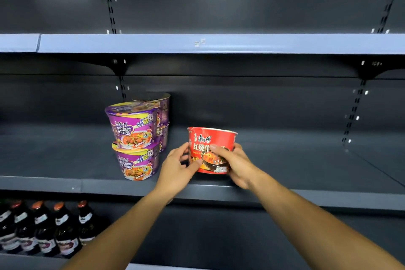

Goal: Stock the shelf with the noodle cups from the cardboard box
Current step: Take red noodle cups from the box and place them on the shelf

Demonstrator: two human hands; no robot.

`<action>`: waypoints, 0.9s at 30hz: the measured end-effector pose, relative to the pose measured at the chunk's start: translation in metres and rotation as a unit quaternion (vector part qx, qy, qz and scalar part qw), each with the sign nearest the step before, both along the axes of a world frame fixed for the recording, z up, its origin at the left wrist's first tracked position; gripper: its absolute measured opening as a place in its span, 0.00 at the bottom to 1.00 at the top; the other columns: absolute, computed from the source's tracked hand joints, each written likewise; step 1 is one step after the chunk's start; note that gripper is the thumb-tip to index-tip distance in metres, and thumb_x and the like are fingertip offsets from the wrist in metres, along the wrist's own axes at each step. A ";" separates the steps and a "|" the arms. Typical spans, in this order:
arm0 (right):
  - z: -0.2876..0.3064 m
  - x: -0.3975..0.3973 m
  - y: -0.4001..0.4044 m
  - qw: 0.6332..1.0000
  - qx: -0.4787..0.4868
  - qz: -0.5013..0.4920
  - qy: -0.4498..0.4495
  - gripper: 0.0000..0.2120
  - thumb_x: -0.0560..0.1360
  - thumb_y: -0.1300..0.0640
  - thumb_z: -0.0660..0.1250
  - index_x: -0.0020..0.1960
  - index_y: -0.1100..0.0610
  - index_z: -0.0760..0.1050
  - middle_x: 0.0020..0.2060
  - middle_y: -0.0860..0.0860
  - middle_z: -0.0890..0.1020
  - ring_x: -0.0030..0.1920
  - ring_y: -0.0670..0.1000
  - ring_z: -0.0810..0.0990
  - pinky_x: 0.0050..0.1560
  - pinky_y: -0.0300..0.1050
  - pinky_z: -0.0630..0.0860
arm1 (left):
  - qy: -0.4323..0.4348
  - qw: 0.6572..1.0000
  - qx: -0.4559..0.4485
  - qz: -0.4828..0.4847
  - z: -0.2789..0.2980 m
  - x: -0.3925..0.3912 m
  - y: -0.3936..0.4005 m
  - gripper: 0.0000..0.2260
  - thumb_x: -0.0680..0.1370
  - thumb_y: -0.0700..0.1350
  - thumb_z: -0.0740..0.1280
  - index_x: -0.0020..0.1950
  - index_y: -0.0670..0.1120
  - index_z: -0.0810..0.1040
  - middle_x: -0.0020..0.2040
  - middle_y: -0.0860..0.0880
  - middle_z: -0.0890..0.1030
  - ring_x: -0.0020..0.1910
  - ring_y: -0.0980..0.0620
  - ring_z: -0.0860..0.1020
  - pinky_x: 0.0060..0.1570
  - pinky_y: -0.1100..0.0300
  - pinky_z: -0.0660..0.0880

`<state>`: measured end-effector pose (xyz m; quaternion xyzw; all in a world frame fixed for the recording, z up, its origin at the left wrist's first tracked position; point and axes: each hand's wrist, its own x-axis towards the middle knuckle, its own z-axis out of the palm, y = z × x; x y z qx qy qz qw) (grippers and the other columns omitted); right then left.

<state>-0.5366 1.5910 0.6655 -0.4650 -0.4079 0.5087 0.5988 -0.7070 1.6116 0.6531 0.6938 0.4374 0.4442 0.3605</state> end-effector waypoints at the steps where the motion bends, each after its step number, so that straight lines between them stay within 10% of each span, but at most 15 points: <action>1: -0.005 -0.001 0.006 1.000 -0.002 -0.004 -0.001 0.36 0.65 0.57 0.77 0.66 0.57 0.62 0.56 0.56 0.81 0.53 0.54 0.82 0.56 0.52 0.78 | 0.020 1.000 -0.001 -0.002 -0.004 -0.002 0.004 0.28 0.74 0.46 0.72 0.72 0.53 0.67 0.62 0.54 0.71 0.61 0.56 0.73 0.63 0.56 0.72; 27: -0.056 -0.016 0.163 0.992 -0.003 0.019 -0.125 0.42 0.66 0.65 0.77 0.70 0.54 0.56 0.61 0.53 0.76 0.60 0.52 0.76 0.60 0.48 0.75 | 0.205 0.973 -0.037 0.102 -0.060 0.011 0.112 0.42 0.73 0.48 0.70 0.78 0.46 0.46 0.75 0.44 0.64 0.71 0.42 0.64 0.70 0.49 0.63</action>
